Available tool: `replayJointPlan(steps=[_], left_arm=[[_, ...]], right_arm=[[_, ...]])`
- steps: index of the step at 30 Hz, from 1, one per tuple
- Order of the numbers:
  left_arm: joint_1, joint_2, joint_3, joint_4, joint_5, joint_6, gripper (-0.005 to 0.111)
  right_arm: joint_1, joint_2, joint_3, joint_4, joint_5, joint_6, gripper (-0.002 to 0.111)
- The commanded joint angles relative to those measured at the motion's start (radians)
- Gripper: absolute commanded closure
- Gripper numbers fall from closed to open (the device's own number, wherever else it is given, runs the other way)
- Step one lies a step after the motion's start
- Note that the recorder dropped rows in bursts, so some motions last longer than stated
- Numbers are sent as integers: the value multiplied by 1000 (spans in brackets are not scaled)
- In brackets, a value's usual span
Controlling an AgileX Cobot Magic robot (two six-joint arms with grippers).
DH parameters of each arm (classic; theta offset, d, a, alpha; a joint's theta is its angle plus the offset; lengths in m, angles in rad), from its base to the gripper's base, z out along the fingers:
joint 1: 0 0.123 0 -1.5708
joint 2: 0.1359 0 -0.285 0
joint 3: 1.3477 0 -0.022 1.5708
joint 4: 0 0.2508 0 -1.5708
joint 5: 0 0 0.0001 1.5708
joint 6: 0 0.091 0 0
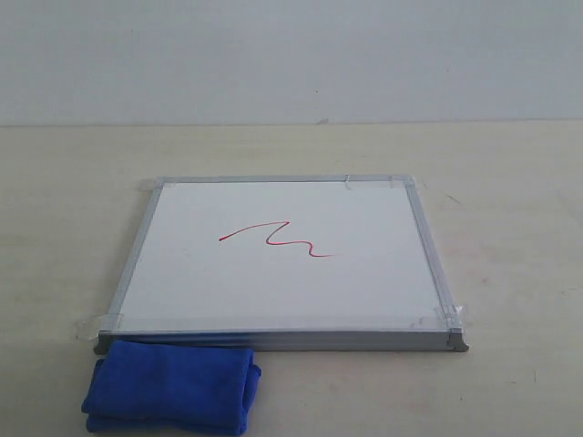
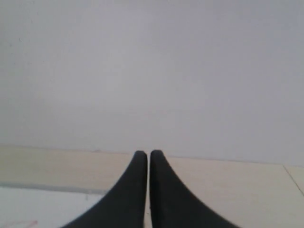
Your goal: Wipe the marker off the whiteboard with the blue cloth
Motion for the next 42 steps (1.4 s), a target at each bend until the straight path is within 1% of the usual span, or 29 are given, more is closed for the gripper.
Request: replayJointPlan(steps=[1,6,8,11,13,15,17,19,21,24,28,32,34,37,39,42], left_arm=[[3,-3,4,3,1,6,102],[3,-3,4,3,1,6,102],[3,-3,4,3,1,6,102],[3,-3,4,3,1,6,102],[3,-3,4,3,1,6,102],[3,-3,4,3,1,6,102],[3,-3,4,3,1,6,102],[3,-3,4,3,1,6,102],[3,-3,4,3,1,6,102],[3,-3,4,3,1,6,102],[3,-3,4,3,1,6,102],[3,-3,4,3,1,6,102],[3,-3,4,3,1,6,102],[3,-3,4,3,1,6,102],[3,-3,4,3,1,6,102],[3,-3,4,3,1,6,102]], right_arm=[[-1,4,-6,57,-34,66,108],[-1,23,-6,80,-33,59,108],[-1,78,-6,224,-15,-152,108],[-1,180,-6,498,68,-516,108],[-1,271,-9,713,154,-802,108],[-1,354,-18,879,273,-1035,108],[-1,448,-32,1017,410,-1201,108],[1,535,-50,1091,521,-1293,108],[33,600,-72,1100,545,-1294,108],[124,675,-95,1085,491,-1294,108],[314,770,-140,1044,333,-1257,108],[505,882,-223,865,244,-1133,108],[598,951,-274,721,236,-1002,108],[697,1051,-352,487,249,-781,108],[752,1113,-399,356,271,-678,108],[831,1211,-481,219,327,-592,108]])
